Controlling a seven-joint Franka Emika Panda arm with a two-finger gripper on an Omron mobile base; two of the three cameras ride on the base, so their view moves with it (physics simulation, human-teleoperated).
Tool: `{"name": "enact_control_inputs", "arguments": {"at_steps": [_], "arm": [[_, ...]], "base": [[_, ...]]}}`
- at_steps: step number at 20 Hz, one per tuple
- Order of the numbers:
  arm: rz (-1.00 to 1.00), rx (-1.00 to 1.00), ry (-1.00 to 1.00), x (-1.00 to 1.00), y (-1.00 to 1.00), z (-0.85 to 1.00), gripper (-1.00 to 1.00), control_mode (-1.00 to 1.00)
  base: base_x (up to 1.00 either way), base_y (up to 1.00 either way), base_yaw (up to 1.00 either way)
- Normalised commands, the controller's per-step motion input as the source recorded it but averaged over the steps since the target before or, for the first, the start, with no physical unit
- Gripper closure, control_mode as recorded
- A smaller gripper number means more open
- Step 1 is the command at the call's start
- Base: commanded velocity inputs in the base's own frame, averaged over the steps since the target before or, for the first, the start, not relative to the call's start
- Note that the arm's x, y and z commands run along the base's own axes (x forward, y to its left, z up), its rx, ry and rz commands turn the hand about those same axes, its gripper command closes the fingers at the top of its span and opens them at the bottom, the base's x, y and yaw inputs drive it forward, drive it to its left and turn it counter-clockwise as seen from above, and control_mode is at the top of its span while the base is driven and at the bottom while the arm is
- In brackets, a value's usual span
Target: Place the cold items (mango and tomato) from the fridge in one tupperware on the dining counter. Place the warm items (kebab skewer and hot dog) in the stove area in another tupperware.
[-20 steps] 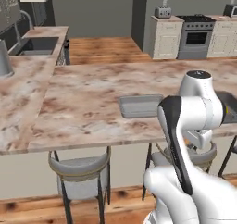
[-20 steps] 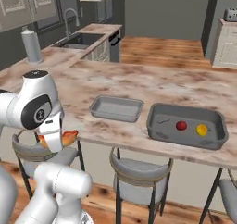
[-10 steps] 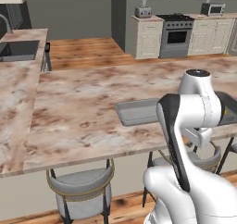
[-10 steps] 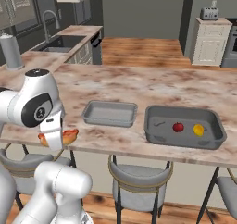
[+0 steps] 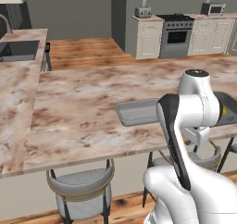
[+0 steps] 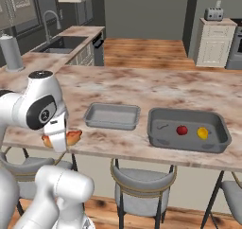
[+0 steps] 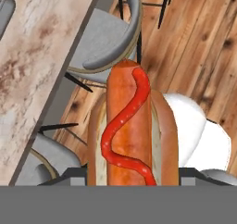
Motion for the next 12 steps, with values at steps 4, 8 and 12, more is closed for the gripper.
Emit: {"name": "enact_control_inputs", "arguments": {"at_steps": [4,8,12], "arm": [[0.15,-0.01,0.02,0.99,-0.03,0.13,1.00,-1.00],[0.23,0.01,0.02,1.00,-0.25,0.23,1.00,-1.00],[0.47,0.01,0.05,1.00,-0.24,0.08,1.00,-1.00]], "base": [[0.00,0.00,0.00],[0.00,0.00,0.00],[0.00,0.00,0.00]]}}
